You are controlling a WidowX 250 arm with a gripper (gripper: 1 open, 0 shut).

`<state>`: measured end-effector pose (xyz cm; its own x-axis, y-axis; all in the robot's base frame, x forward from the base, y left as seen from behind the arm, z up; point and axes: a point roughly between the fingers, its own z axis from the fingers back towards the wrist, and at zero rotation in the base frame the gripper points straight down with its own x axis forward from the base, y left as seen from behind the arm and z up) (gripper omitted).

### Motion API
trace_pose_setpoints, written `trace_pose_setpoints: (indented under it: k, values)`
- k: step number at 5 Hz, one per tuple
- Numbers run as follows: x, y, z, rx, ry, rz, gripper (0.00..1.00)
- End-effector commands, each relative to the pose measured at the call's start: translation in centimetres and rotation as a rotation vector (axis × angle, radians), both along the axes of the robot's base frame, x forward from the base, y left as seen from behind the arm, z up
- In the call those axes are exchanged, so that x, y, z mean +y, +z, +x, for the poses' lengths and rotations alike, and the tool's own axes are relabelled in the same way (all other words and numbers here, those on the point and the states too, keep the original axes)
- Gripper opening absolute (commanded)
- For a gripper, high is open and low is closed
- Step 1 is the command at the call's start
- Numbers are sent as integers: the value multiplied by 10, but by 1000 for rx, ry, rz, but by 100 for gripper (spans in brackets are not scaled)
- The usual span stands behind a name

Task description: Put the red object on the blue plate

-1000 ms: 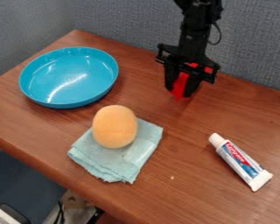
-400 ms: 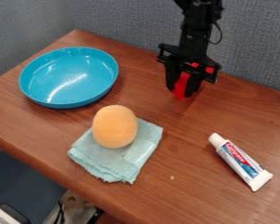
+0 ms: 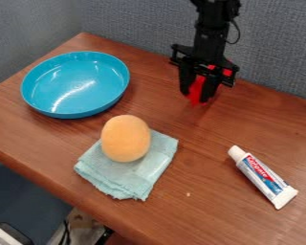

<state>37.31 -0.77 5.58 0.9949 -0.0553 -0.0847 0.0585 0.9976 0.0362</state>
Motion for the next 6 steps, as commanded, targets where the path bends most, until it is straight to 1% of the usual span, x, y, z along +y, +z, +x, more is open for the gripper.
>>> trace_pose_setpoints:
  k: [1, 5, 6]
  values:
    - [6, 30, 12, -98, 0, -5, 0]
    - [7, 14, 15, -82, -42, -13, 0]
    - [8, 11, 16, -78, -43, -11, 0]
